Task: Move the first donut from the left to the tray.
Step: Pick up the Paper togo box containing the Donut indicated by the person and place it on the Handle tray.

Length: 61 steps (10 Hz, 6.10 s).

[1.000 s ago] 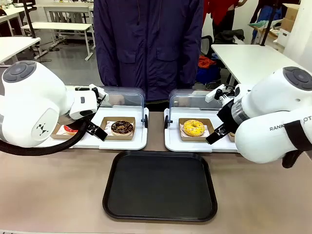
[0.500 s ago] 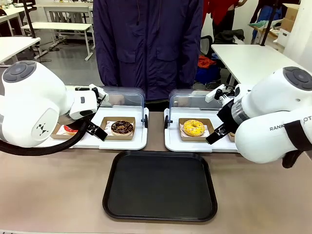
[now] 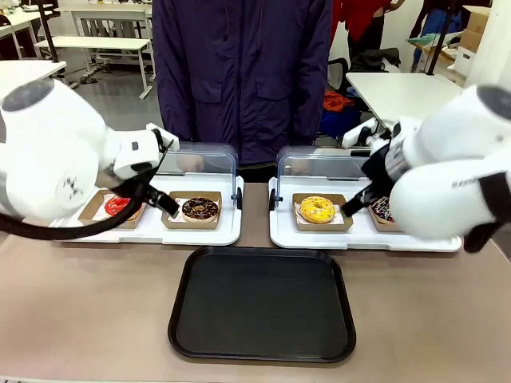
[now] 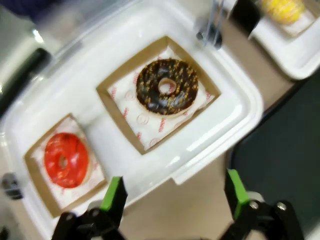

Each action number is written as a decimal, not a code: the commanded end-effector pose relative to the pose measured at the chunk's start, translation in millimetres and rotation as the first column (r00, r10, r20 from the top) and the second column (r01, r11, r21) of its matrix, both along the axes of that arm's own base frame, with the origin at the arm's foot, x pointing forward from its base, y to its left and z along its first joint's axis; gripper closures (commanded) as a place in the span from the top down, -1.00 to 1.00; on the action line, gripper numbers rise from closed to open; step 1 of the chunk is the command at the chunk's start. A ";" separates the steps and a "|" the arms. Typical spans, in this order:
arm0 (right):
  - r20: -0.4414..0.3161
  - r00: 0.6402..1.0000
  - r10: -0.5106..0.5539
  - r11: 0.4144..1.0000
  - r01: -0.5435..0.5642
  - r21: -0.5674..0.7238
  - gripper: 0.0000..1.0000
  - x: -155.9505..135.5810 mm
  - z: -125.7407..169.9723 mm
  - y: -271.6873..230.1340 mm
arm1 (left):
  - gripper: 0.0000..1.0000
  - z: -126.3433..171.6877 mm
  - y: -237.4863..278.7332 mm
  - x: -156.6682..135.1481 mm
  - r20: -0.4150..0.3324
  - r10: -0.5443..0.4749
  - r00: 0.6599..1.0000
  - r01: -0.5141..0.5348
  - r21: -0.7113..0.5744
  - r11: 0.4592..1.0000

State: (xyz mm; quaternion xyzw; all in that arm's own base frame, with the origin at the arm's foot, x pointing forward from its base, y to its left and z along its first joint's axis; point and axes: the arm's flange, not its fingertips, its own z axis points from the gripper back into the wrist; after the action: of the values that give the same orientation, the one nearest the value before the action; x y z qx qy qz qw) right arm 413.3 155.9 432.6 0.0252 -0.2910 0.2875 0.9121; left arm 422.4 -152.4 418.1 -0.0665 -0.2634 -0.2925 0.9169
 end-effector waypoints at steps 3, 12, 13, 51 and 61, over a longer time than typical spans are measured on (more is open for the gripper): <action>-0.043 0.994 0.097 0.986 -0.090 0.142 1.00 2.3 100.0 -65.0 | 1.00 101.1 88.9 26.6 -0.073 -0.213 0.974 0.203 -0.127 0.971; 0.201 0.912 0.358 0.857 -0.407 0.317 1.00 -14.1 101.1 -313.9 | 1.00 78.4 302.8 52.3 0.244 -0.495 0.834 0.552 -0.371 0.747; 0.239 0.899 0.366 0.843 -0.429 0.323 1.00 -18.7 94.5 -323.2 | 1.00 72.5 314.9 47.6 0.283 -0.499 0.819 0.574 -0.395 0.718; 0.332 0.882 0.335 0.790 -0.455 0.412 1.00 -27.4 78.6 -342.9 | 1.00 45.0 340.9 39.2 0.376 -0.459 0.805 0.592 -0.447 0.671; 0.332 0.882 0.335 0.790 -0.455 0.412 1.00 -27.4 78.6 -342.9 | 1.00 45.0 340.9 39.2 0.376 -0.459 0.805 0.592 -0.447 0.671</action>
State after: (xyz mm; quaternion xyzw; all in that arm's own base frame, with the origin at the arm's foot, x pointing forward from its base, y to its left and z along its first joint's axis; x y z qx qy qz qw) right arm 383.5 -187.2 510.7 0.2747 -0.4405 0.3900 0.7605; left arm 463.0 189.1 462.2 -0.3589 -0.4080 -0.4626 0.7005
